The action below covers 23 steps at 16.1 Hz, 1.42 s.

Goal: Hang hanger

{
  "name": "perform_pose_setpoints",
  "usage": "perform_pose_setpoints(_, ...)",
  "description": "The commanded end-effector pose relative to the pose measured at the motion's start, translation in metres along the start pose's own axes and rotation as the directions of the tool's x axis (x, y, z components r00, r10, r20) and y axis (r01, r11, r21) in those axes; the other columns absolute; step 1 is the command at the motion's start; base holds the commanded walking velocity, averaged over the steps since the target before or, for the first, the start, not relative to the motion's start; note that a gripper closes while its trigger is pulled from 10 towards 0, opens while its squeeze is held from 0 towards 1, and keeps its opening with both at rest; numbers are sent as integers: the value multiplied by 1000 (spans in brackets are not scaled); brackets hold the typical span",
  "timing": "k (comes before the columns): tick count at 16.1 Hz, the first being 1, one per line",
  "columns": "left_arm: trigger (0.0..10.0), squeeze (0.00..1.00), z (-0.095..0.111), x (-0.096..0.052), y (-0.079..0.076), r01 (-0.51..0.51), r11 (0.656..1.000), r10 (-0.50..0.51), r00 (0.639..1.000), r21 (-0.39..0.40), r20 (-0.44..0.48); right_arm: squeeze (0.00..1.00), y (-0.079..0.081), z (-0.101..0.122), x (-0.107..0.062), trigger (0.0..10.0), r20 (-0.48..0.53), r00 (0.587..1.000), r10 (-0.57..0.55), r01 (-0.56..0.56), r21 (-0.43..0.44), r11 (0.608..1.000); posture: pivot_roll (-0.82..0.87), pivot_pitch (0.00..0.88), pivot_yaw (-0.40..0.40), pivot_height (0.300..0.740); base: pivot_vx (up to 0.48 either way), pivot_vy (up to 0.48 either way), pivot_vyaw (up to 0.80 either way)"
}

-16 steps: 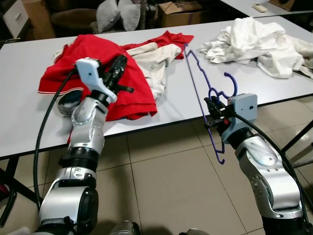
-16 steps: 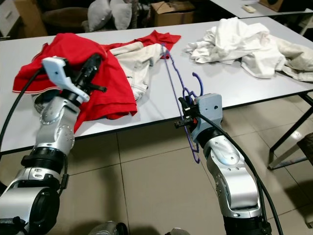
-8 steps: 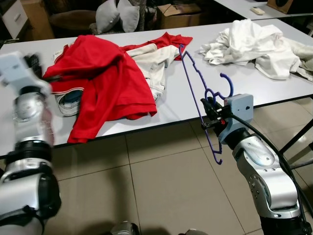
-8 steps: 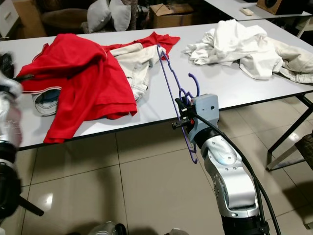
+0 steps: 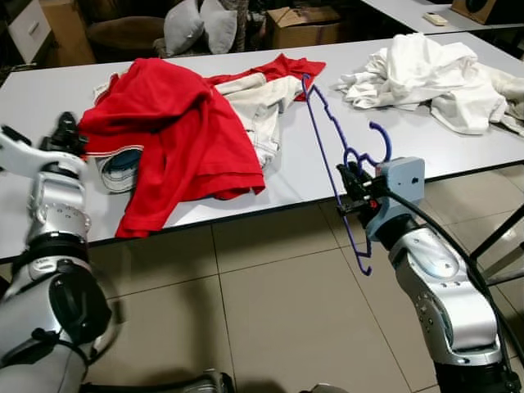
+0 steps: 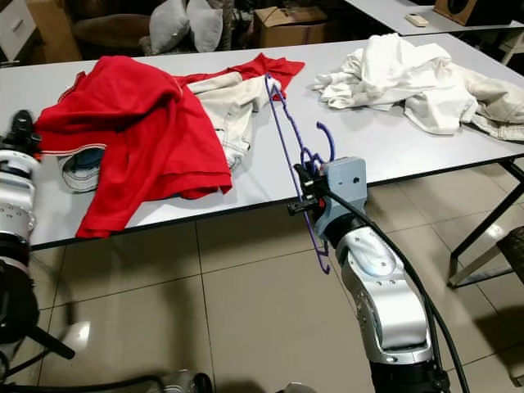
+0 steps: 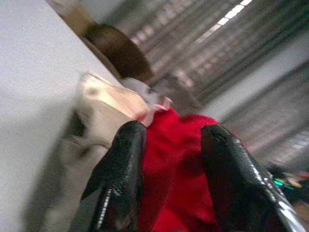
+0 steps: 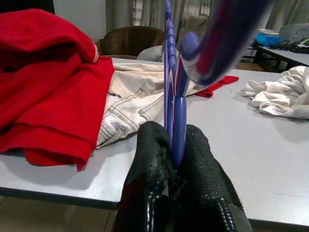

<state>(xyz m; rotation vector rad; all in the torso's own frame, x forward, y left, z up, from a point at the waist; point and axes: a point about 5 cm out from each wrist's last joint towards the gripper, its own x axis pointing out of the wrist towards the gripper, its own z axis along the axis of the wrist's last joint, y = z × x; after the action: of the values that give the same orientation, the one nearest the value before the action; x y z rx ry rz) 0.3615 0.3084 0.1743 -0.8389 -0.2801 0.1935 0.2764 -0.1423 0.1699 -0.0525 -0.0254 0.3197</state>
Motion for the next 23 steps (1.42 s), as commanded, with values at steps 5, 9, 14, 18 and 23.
perform_pose_setpoints(5,10000,1000,-12,-10,3,138,921,-105,988,364,-110,0,-1,0,1,10000,7,1000,-10,11,-8,1000,-179,51,37,740,0,0,0)
perform_pose_setpoints(9,10000,0,-14,-12,5,173,820,-98,981,546,-165,0,-2,1,1,10000,9,1000,-12,12,-11,1000,-182,47,41,740,0,0,0)
perform_pose_setpoints(14,8667,0,-15,-12,11,121,734,-7,985,668,-171,0,-2,1,1,10000,12,1000,-18,18,-9,1000,-183,47,46,740,0,0,0)
perform_pose_setpoints(18,0,0,-13,-12,13,87,734,16,989,673,-146,0,-2,1,1,10000,14,1000,-21,22,-8,1000,-181,46,48,740,0,0,0)
perform_pose_setpoints(23,0,0,-17,-11,9,96,761,-3,989,641,-145,0,-2,1,1,10000,15,1000,-23,24,-7,1000,-181,46,50,740,0,0,0)
